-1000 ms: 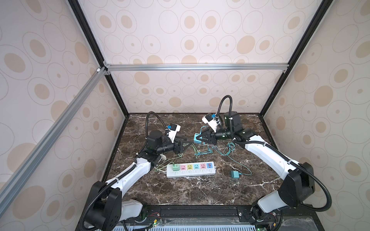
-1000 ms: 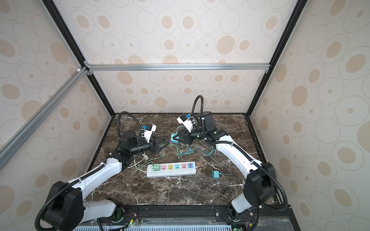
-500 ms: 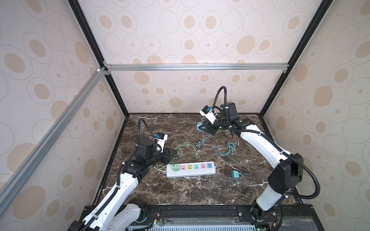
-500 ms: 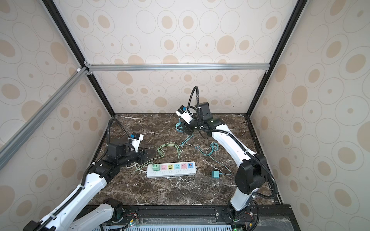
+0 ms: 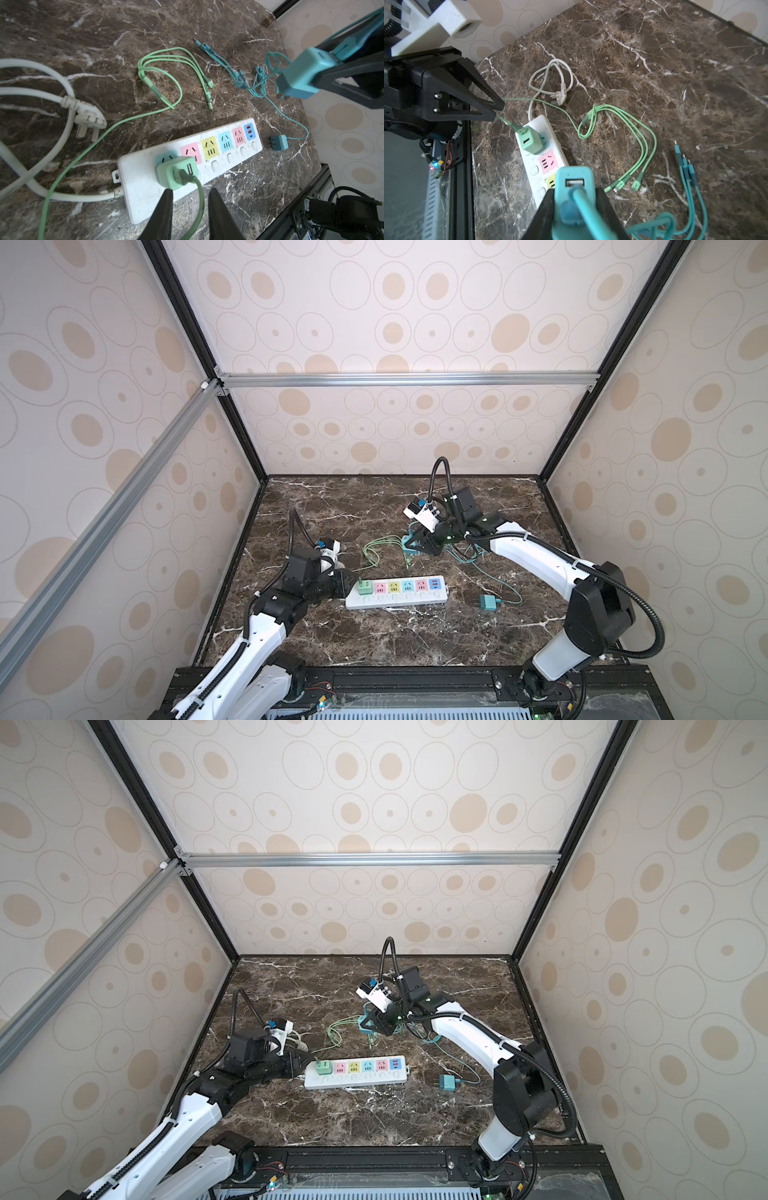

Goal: Insert plugs into power strip
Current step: Rotate the socket at the center of the table.

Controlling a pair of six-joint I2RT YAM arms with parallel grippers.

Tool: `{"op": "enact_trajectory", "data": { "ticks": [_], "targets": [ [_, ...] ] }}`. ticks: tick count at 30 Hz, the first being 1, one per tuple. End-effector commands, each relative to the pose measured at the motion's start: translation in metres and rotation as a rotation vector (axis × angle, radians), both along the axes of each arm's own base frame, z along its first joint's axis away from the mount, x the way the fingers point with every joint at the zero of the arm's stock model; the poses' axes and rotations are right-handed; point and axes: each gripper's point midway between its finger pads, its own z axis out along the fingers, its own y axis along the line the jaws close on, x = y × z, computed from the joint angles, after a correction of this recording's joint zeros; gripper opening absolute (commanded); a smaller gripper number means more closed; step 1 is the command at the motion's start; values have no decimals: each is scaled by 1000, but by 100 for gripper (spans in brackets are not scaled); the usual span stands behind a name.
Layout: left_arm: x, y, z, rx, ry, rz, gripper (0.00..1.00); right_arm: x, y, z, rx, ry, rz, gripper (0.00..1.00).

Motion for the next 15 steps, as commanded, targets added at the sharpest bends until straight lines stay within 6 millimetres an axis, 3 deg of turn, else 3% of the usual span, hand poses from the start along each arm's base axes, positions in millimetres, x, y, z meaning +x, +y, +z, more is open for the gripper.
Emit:
{"op": "enact_trajectory", "data": {
  "ticks": [1,4,8,13,15],
  "targets": [
    [5,18,-8,30,35,131,29,-8,11,15,73,-27,26,12],
    [13,23,-25,28,71,204,24,-17,20,-1,51,-1,65,12],
    [22,15,-38,-19,81,206,23,-26,32,-16,45,40,107,10],
    [31,-3,-20,-89,25,125,24,-29,39,-25,52,62,118,8],
    [32,3,-18,-60,25,145,27,-30,41,-28,53,67,117,8]
  ]
}}
